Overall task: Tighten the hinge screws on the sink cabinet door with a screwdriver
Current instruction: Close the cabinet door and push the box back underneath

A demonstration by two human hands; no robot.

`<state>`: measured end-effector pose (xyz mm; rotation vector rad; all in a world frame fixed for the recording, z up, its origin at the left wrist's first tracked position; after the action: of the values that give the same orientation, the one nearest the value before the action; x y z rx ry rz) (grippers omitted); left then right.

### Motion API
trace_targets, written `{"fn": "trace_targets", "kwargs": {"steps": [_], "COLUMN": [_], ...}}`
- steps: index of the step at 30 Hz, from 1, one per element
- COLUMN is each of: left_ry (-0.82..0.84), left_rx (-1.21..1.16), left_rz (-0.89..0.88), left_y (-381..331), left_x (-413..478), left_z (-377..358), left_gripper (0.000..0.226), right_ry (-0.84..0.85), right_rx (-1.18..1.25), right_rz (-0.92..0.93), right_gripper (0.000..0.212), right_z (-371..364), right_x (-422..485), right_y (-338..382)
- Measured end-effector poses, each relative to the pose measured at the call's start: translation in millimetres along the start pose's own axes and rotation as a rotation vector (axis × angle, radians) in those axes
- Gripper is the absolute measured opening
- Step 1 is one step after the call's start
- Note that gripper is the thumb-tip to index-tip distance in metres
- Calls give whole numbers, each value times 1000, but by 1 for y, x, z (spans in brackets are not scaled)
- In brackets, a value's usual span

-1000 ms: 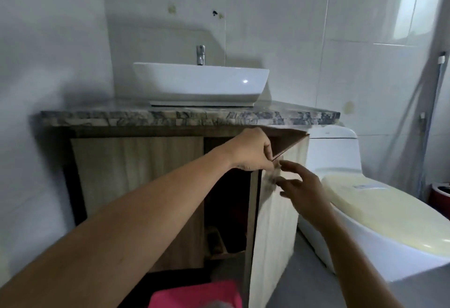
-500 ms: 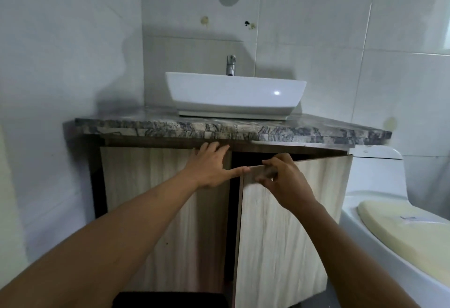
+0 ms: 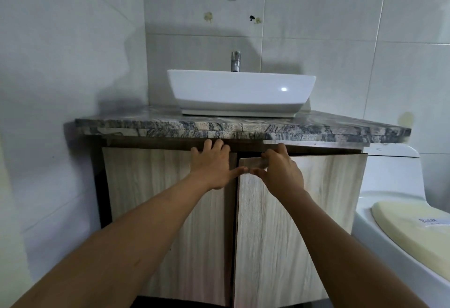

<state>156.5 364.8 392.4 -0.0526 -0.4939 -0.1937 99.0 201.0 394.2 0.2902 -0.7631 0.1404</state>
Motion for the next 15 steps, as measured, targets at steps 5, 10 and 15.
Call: {"fn": "trace_targets", "kwargs": {"steps": [5,10,15], "left_ry": [-165,-257,-373], "left_rx": [-10,-31,-56], "left_rz": [11,46,86], "left_y": [0,-4,-3], "left_x": [-5,-6,-8], "left_z": [4,4,-6], "left_gripper": [73,61,60], "right_ry": [-8,-27,-73], "right_rx": [-21,-43,47], "right_rz": [-19,-73,-33], "right_gripper": [45,44,46], "right_z": [-7,-18,-33], "right_x": [5,14,21], "right_y": [-1,-2,-9]}}
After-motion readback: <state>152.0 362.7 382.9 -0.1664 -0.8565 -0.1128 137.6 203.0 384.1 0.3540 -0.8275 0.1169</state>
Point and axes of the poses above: each hand's wrist, its own x-axis towards the middle knuckle, its own z-axis out of the back of the hand, y = z × x, the point moved 8 cm from there along x, towards the middle knuckle, and after that the axes turned 9 degrees about z, right-handed, at the moved point
